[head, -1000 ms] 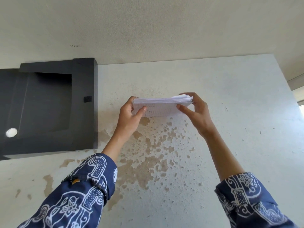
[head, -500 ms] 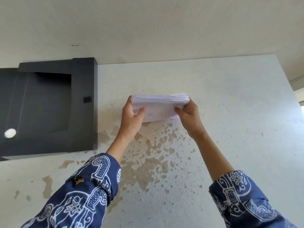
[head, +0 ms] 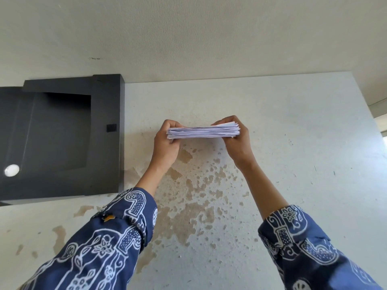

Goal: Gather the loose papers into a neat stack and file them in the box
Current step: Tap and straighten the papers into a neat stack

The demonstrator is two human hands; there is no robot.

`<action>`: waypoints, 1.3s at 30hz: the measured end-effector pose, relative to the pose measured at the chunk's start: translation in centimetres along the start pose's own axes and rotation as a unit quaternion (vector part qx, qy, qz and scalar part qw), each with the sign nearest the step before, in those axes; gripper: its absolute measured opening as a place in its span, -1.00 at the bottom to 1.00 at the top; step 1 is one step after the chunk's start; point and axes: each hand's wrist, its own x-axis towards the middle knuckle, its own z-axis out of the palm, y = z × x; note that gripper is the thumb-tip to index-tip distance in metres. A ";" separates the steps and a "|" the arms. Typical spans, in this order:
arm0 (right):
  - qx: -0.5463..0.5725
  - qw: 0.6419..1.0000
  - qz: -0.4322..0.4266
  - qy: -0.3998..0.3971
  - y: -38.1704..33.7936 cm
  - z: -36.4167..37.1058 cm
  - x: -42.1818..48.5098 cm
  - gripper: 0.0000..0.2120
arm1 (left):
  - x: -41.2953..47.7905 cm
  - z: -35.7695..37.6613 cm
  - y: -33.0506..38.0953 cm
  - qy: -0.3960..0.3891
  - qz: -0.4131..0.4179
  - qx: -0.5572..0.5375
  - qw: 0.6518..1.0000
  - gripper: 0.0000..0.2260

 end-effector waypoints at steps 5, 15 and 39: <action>0.032 0.996 0.068 -0.046 -0.8 -1.0 -0.5 -0.71 | -0.2 -1.1 0.8 0.008 -0.025 -0.025 0.999 -0.80; 0.167 0.970 0.171 -0.033 -2.2 -1.1 -5.2 -0.60 | -2.9 -2.4 3.6 -0.043 -0.133 -0.060 0.988 -0.70; 0.195 0.951 0.184 -0.153 -7.0 -1.8 -6.4 -0.75 | -8.9 -2.9 6.8 -0.093 -0.117 -0.129 0.980 -0.78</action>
